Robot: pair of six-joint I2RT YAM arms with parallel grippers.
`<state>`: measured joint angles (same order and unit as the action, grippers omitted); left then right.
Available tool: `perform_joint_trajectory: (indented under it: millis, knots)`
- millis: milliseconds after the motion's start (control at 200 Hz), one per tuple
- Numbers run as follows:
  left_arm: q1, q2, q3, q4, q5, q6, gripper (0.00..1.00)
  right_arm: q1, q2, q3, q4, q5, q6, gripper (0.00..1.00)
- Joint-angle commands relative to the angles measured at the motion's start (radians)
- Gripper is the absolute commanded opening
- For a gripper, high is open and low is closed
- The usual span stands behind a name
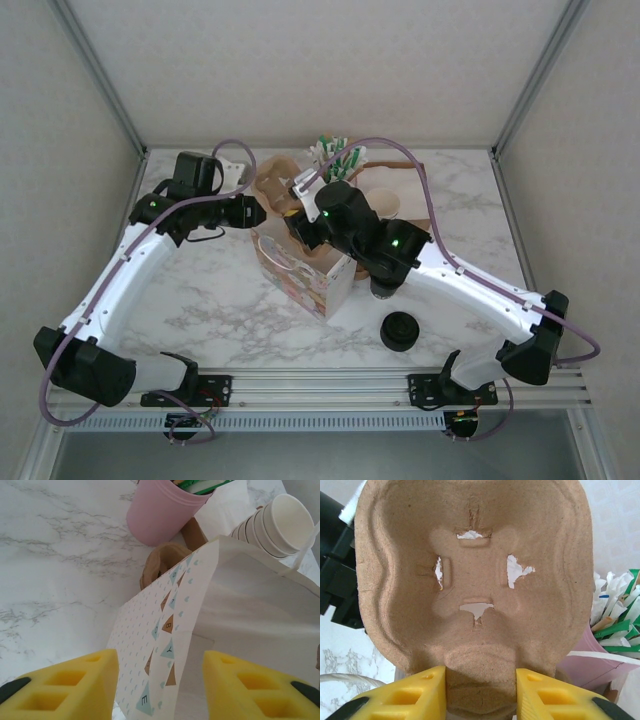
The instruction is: Pack the takeout coffee
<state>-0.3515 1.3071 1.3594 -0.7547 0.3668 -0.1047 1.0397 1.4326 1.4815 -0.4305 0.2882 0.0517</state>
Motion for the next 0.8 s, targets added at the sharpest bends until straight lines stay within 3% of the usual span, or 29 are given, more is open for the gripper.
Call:
perform_joint_trajectory:
  millis: [0, 240, 796]
  knots:
    - [0.005, -0.028, -0.017, 0.015, -0.016, 0.014, 0.47, -0.011, -0.019, -0.025, 0.012, -0.015, 0.027, 0.37]
    - [0.006, -0.04, -0.019, 0.024, -0.041, 0.012, 0.4, -0.011, -0.044, -0.038, -0.032, -0.022, 0.045, 0.36]
    - [0.005, -0.054, -0.041, 0.04, -0.079, 0.006, 0.36, -0.01, -0.011, -0.001, -0.149, -0.047, 0.04, 0.35]
